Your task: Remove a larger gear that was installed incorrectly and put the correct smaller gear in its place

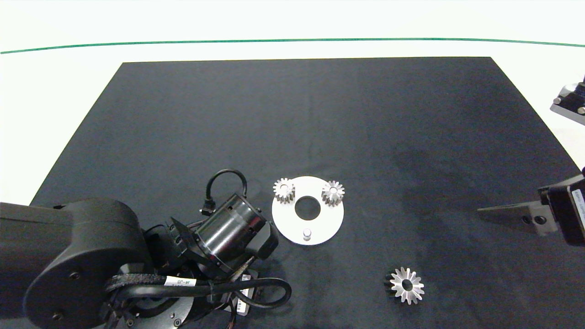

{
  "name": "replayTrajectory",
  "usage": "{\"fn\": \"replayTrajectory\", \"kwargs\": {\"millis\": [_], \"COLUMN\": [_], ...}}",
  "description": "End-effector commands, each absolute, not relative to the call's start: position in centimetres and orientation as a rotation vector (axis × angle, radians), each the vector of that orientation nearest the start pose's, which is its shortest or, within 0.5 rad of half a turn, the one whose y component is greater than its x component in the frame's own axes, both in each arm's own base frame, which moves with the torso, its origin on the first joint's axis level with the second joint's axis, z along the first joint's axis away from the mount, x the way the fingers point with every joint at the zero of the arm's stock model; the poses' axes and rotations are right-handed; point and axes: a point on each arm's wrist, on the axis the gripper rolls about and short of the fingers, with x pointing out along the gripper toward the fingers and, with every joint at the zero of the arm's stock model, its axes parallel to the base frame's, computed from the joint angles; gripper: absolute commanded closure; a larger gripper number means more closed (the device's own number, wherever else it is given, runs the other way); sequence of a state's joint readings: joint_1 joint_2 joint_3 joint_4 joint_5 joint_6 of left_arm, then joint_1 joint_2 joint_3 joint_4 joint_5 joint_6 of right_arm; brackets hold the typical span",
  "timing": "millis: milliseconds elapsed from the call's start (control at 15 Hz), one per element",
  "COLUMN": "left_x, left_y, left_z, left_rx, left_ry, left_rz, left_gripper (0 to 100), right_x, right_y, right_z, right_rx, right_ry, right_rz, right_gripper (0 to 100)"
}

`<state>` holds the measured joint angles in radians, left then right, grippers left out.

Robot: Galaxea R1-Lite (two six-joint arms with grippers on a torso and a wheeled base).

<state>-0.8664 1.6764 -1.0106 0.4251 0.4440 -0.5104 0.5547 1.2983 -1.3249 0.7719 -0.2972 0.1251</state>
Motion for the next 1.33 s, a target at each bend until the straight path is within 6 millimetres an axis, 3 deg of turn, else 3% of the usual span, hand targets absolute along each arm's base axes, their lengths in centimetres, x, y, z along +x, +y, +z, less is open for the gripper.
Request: {"fn": "replayTrajectory", "kwargs": {"millis": [67,1333], "left_x": [17.67,17.55], "left_y": [-19.24,-19.34], "left_z": [16.11,15.54], "left_rx": [0.195,0.213], "left_ry": [0.921,0.926], "left_rz": [-0.14,-0.144], "left_gripper": [16,53], "right_x": [14.58,14.37], "right_y": [8.27,8.04], "right_z": [29.94,30.07], "right_rx": [-0.191,-0.183], "right_ry": [0.698,0.689], "right_rz": [0.199,0.195], "right_gripper": [0,0]}}
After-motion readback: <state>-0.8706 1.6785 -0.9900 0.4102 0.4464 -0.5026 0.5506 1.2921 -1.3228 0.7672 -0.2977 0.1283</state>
